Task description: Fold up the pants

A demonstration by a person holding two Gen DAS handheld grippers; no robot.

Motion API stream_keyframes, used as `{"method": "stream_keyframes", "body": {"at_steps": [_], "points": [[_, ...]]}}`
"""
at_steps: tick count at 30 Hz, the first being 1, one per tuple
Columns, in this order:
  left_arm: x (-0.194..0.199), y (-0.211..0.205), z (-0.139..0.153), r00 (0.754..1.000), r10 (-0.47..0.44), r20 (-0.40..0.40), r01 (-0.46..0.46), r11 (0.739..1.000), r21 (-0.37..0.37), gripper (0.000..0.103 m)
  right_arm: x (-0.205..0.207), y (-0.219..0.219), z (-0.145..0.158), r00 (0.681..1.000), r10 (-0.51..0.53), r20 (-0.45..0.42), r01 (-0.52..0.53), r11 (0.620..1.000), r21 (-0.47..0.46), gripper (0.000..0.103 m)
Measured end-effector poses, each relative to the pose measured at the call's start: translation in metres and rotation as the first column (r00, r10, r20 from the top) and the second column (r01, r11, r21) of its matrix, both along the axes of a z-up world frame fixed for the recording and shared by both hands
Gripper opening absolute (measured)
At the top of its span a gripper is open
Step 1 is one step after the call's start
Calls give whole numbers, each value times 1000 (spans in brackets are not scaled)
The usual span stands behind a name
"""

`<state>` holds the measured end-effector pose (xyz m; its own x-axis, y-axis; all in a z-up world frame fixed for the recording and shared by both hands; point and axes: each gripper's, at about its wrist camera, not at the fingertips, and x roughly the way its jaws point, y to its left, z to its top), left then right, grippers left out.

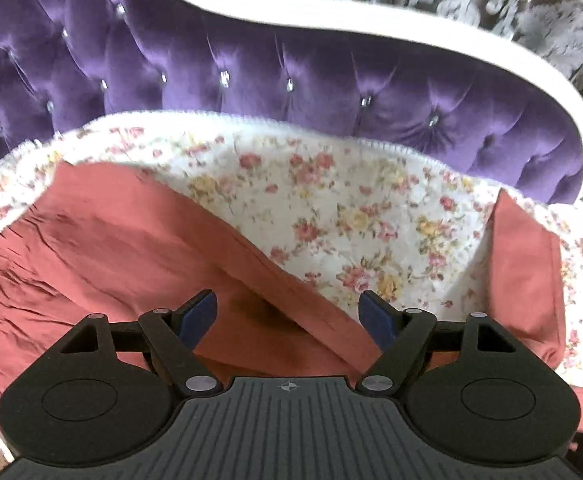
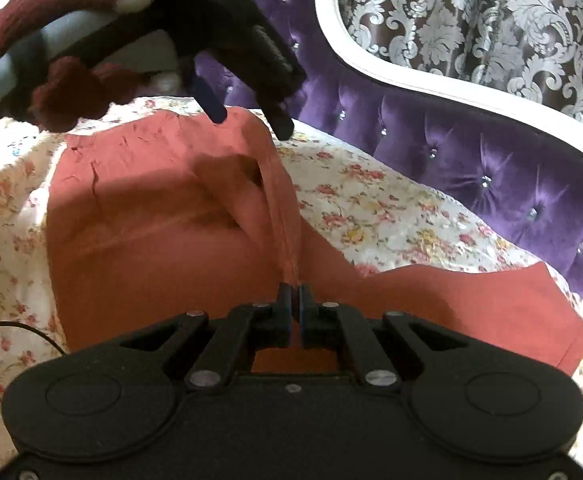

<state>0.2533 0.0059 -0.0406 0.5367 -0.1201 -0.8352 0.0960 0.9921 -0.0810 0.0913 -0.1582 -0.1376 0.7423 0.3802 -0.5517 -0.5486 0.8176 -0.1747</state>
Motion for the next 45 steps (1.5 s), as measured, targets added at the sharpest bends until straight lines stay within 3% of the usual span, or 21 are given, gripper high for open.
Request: {"method": "stream_keyframes", "body": {"at_steps": [5,10,11,12,13,14,16,18,23,26,29,34,37,39,42,45], "points": [[11,-13,-17,999,-3,-54,5,999,35,77,0,1,-3,1000,-15,3,15,1000,12,9],[20,-25,-33,992,-25,-125,28,999,22,77,-1,-1,-6,1000,-18,-9,18,999,34,9],[23,-27,-38,989,-29,-146,33,999,22,73,-1,-1,-7,1000,-18,-13,19,999,38,9],[25,-29,-42,987,-32,-157,35,999,15,44,0,-1,-8,1000,-20,-20,21,999,44,9],[26,-30,-45,986,-33,-165,34,999,3,22,0,-1,-9,999,-24,-25,25,998,50,9],[27,-30,-48,985,-21,-171,20,1000,-11,10,1,-2,-8,999,-29,-28,31,998,57,9],[19,-29,-42,993,4,-118,-7,1000,-26,10,2,-3,-5,999,-41,-25,43,997,68,9],[3,-32,-27,999,2,-49,-2,1000,11,9,-1,-5,3,998,-54,-10,55,995,85,9],[-61,-24,17,995,-13,94,12,1000,8,9,-22,-10,26,997,-68,23,66,993,102,9],[-98,-12,17,996,-4,93,6,1000,-28,9,-35,-14,29,998,-60,-22,63,989,136,9],[-132,-3,-6,998,17,53,-16,1000,-22,9,-44,-15,18,993,-41,-107,59,984,167,9],[-138,6,-52,998,34,-43,-36,998,-45,9,-44,-11,-3,967,-42,-251,78,988,135,14],[-132,6,-54,999,27,-39,-29,998,-50,9,-34,-27,12,948,-53,-314,136,959,248,17],[-129,5,-53,999,21,-39,-23,999,-45,9,-18,-37,26,934,-123,-336,221,936,274,20],[-128,4,-56,999,12,-35,-13,999,-37,10,7,-41,36,913,-289,-289,350,918,188,27],[-136,5,-60,1000,8,-27,-9,1000,-27,10,40,-43,32,854,-429,-293,473,876,97,38]]}}
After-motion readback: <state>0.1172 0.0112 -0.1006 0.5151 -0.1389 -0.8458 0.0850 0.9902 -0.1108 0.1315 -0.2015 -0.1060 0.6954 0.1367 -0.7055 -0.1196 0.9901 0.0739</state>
